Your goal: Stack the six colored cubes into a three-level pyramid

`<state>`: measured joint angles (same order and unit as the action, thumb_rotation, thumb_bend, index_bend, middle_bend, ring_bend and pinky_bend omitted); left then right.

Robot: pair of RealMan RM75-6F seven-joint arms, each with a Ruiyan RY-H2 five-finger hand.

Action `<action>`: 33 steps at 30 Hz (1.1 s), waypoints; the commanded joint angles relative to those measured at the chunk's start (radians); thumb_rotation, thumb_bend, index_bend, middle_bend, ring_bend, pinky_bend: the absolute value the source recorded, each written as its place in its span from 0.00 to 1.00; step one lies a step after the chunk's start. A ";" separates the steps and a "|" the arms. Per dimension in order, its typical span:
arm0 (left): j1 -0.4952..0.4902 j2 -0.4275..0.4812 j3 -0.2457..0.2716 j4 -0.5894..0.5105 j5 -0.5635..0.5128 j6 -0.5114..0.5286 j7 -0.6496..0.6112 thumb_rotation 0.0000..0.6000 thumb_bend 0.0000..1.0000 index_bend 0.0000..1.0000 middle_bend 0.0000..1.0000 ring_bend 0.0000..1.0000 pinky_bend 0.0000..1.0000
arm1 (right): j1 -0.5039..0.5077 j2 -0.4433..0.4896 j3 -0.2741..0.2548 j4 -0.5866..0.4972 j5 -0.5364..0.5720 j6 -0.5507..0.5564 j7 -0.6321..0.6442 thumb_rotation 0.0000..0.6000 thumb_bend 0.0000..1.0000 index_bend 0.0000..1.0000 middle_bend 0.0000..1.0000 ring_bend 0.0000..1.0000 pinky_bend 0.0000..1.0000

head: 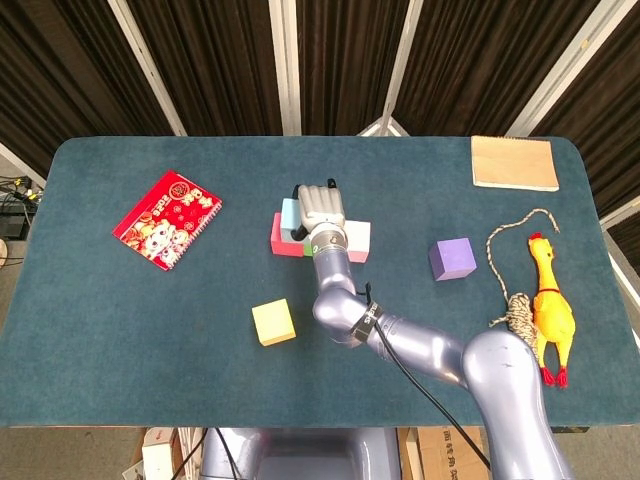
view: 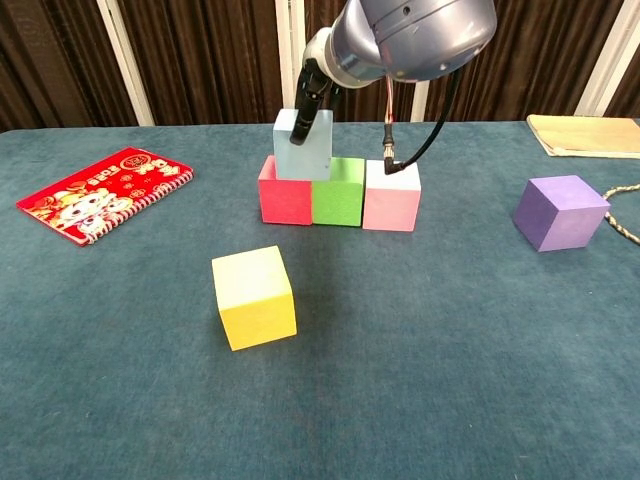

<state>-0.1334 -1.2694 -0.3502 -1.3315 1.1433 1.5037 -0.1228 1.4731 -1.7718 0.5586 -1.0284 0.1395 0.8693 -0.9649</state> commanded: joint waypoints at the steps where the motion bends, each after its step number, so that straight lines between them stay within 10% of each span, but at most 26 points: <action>1: 0.000 0.000 0.000 0.000 0.000 0.001 0.000 1.00 0.32 0.15 0.11 0.01 0.00 | -0.001 -0.001 0.002 -0.001 0.000 0.001 -0.001 1.00 0.28 0.28 0.31 0.26 0.00; 33: -0.003 -0.005 -0.002 0.001 -0.003 -0.001 0.007 1.00 0.32 0.16 0.11 0.01 0.00 | -0.013 0.020 0.026 -0.054 -0.030 -0.001 0.026 1.00 0.10 0.17 0.29 0.23 0.00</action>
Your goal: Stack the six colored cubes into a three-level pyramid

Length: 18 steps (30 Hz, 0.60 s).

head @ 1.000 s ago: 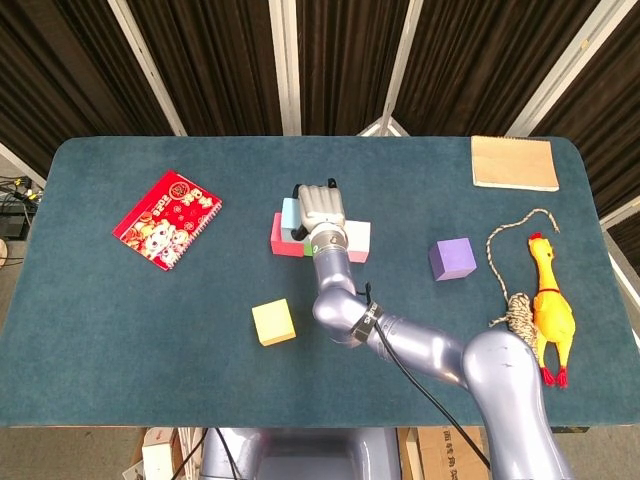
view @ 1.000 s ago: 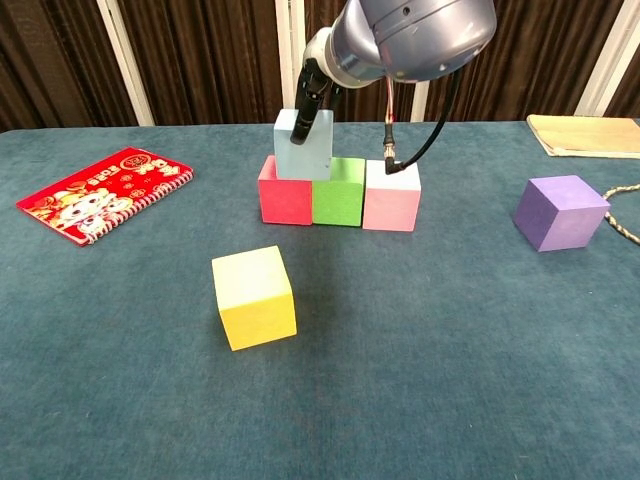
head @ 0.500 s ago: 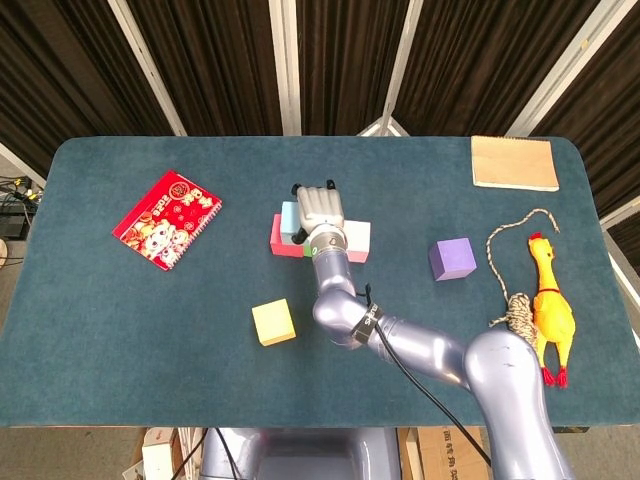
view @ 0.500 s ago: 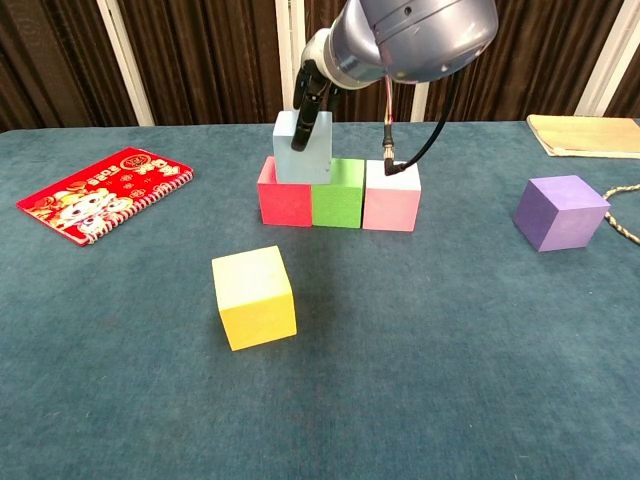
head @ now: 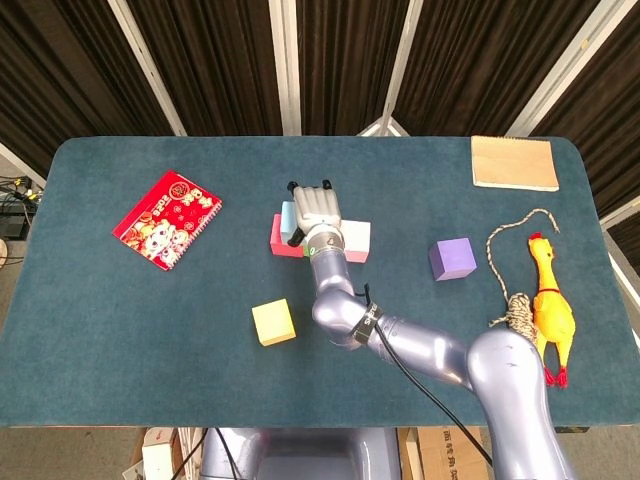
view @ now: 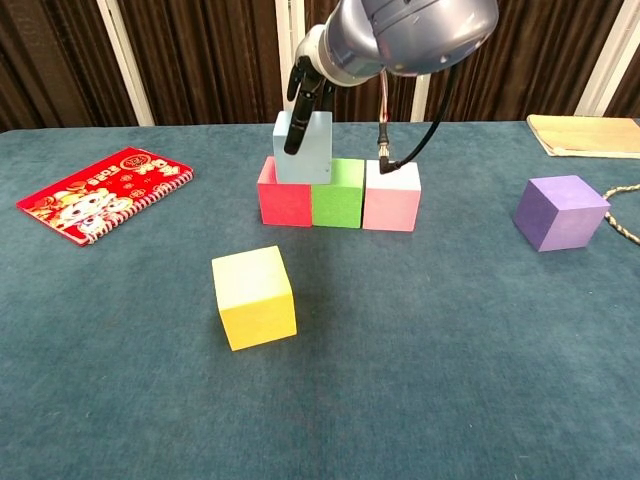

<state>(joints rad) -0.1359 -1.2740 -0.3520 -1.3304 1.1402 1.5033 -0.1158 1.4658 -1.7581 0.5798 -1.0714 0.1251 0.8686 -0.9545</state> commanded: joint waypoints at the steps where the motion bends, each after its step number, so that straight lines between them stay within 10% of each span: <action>1: 0.000 0.000 0.000 -0.001 0.000 0.000 0.001 1.00 0.32 0.16 0.11 0.01 0.00 | -0.008 0.010 0.003 -0.018 -0.019 0.000 0.018 1.00 0.10 0.17 0.28 0.23 0.00; 18: -0.002 -0.002 0.005 -0.005 0.005 0.000 0.011 1.00 0.32 0.16 0.11 0.01 0.00 | -0.027 0.115 0.009 -0.177 0.014 0.033 0.011 1.00 0.10 0.16 0.19 0.17 0.00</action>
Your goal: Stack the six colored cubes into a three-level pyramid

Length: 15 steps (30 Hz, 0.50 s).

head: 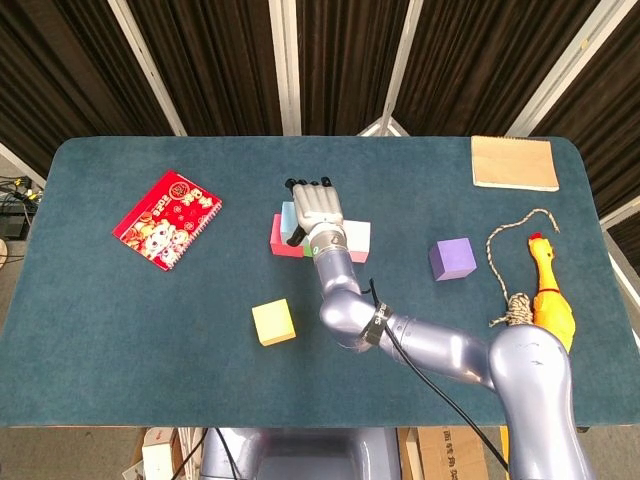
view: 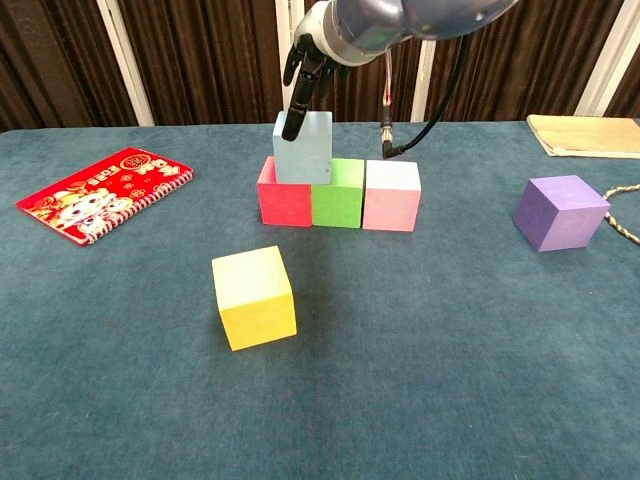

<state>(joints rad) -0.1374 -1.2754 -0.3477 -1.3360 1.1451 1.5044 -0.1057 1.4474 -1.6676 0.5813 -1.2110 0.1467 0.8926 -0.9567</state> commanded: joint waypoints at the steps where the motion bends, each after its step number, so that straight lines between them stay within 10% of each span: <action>1: -0.001 -0.001 0.000 0.002 0.000 -0.001 0.000 1.00 0.32 0.16 0.11 0.01 0.00 | -0.017 0.040 0.016 -0.060 -0.021 0.009 0.031 1.00 0.10 0.16 0.19 0.17 0.00; 15: 0.008 0.006 -0.005 -0.015 0.005 0.021 -0.008 1.00 0.32 0.16 0.11 0.01 0.00 | -0.422 0.468 0.000 -0.537 -0.484 0.019 0.376 1.00 0.09 0.16 0.19 0.17 0.00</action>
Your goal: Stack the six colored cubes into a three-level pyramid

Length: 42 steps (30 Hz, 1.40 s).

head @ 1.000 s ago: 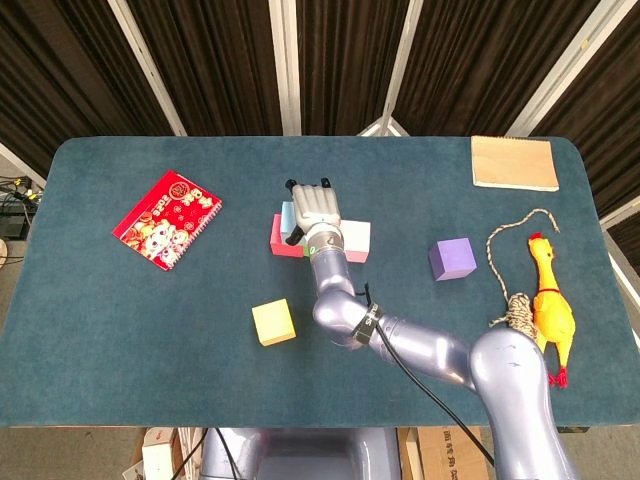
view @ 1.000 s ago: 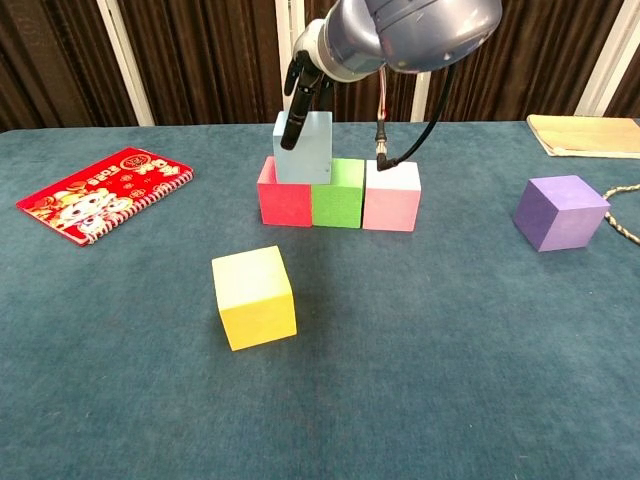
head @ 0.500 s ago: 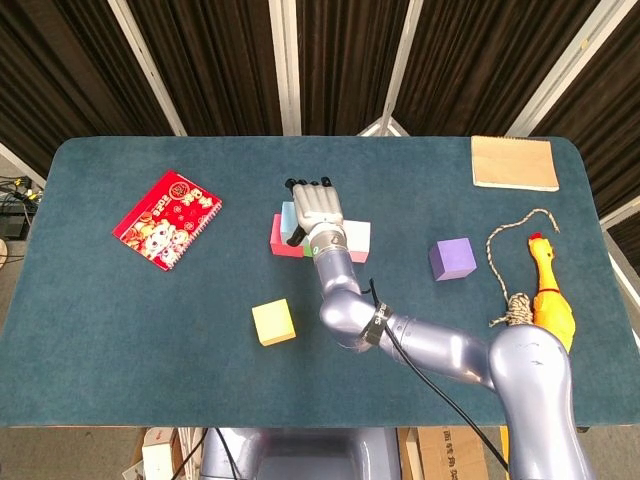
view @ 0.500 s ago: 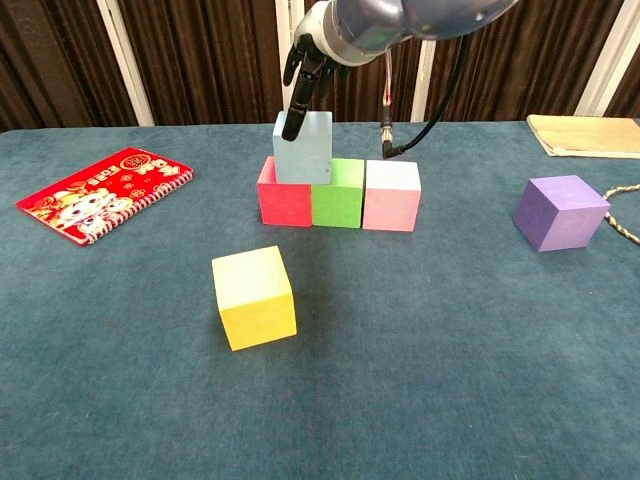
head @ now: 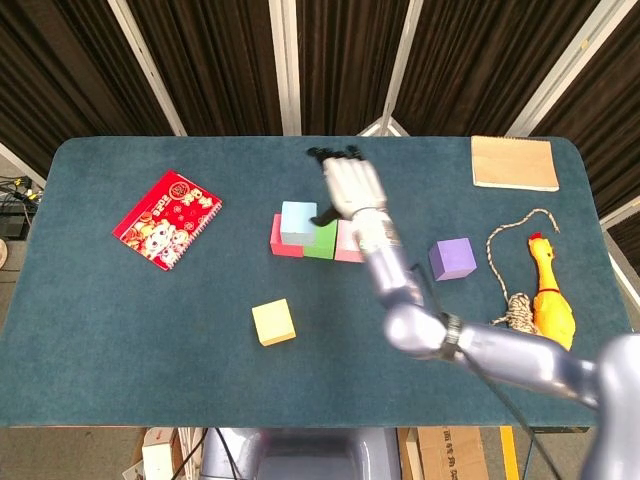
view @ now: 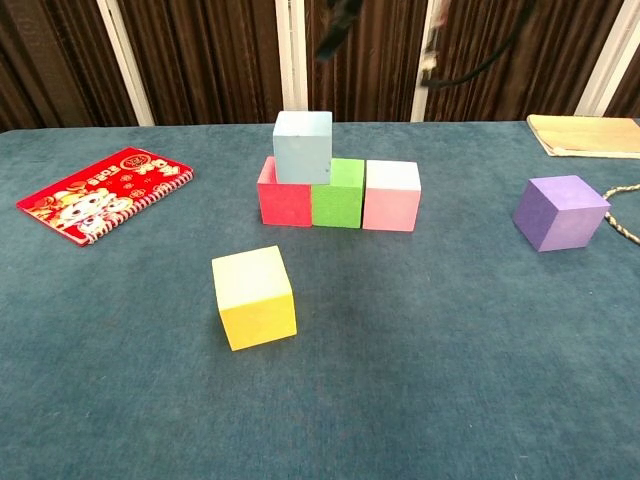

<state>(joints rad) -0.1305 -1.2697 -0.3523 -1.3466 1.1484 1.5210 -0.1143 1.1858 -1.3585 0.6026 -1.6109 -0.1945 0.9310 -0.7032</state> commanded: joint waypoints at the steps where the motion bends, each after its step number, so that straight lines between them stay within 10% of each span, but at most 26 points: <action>1: 0.002 0.000 0.000 -0.007 0.002 0.009 0.003 1.00 0.32 0.16 0.11 0.01 0.00 | -0.201 0.199 -0.033 -0.164 -0.174 -0.037 0.148 1.00 0.09 0.16 0.19 0.17 0.00; 14: -0.005 -0.016 0.014 -0.023 0.019 0.023 0.052 1.00 0.32 0.16 0.11 0.01 0.00 | -0.520 0.378 -0.299 -0.174 -0.625 -0.147 0.344 1.00 0.09 0.17 0.19 0.17 0.00; 42: 0.019 -0.019 0.025 -0.064 0.062 0.113 0.115 1.00 0.32 0.16 0.11 0.01 0.00 | -0.491 0.094 -0.408 0.342 -0.960 -0.240 0.663 1.00 0.09 0.17 0.19 0.17 0.00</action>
<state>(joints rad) -0.1131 -1.2889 -0.3281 -1.4091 1.2098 1.6329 -0.0006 0.6840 -1.2494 0.2001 -1.2927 -1.1363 0.7024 -0.0592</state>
